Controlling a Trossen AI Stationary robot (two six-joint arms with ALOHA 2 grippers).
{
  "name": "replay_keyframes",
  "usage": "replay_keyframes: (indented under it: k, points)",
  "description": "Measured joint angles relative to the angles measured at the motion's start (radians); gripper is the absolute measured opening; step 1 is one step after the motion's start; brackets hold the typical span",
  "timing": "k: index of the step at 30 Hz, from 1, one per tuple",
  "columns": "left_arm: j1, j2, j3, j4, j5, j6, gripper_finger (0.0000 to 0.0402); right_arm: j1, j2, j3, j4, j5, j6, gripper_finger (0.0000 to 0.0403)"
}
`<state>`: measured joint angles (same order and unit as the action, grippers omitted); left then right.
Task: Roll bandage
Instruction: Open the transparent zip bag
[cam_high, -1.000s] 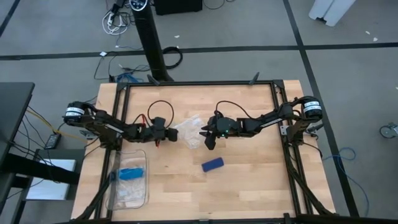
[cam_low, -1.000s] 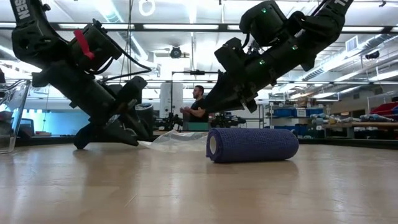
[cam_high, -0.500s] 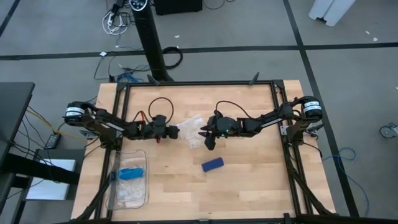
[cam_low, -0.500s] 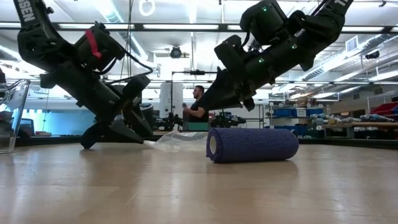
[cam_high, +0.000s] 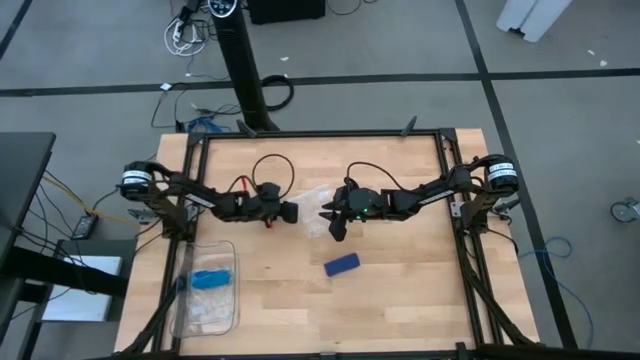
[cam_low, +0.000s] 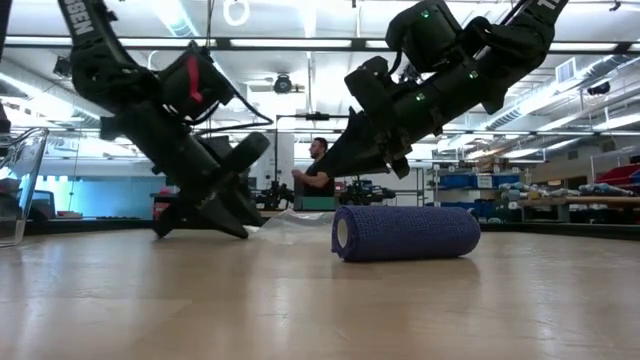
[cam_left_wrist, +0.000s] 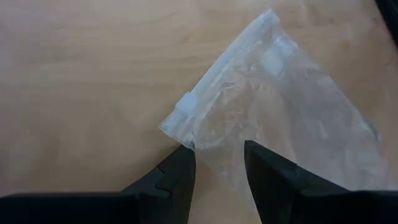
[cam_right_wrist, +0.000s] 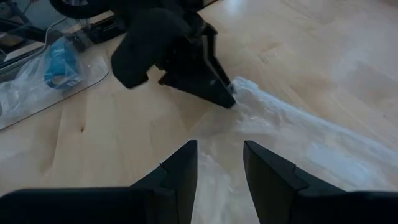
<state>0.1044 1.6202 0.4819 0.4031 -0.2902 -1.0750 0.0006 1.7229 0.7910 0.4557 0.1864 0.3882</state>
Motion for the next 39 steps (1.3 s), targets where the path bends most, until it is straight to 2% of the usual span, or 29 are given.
replay_keyframes:
  k: [4, 7, 9, 12, 14, 18, 25, 33, 39]
  points:
    - [0.024, 0.024, 0.009, 0.062, -0.043, 0.085, 0.0143, 0.0, 0.0, 0.0, 0.0, -0.001, 0.0, 0.0132]
    - [0.042, 0.066, 0.009, 0.148, -0.05, 0.17, 0.0122, 0.0, 0.0, 0.0, 0.001, -0.004, -0.002, 0.0132]
    - [0.046, 0.108, 0.009, 0.228, -0.049, 0.254, 0.0093, 0.0, 0.0, 0.0, 0.003, -0.005, -0.009, 0.0132]
    - [0.046, 0.179, 0.009, 0.396, -0.027, 0.39, 0.0028, 0.003, 0.0, 0.0, 0.006, -0.007, -0.016, 0.0131]
    - [0.047, 0.225, 0.009, 0.498, 0.005, 0.448, 0.001, 0.007, 0.0, 0.0, 0.003, -0.007, -0.018, 0.0129]
    - [0.047, 0.269, 0.01, 0.582, 0.027, 0.509, 0.0005, 0.024, 0.0, 0.0, 0.002, -0.007, -0.029, 0.0125]
    - [0.004, 0.232, 0.011, 0.603, 0.028, 0.656, 0.0003, 0.057, -0.029, 0.0, -0.024, 0.007, -0.099, 0.0123]
    - [-0.122, 0.129, 0.012, 0.598, -0.042, 0.959, 0.0001, 0.137, -0.195, 0.0, -0.186, 0.102, -0.26, 0.0123]
    - [-0.241, 0.02, 0.015, 0.593, -0.09, 1.235, 0.0001, 0.175, -0.309, 0.0, -0.288, 0.104, -0.38, 0.0123]
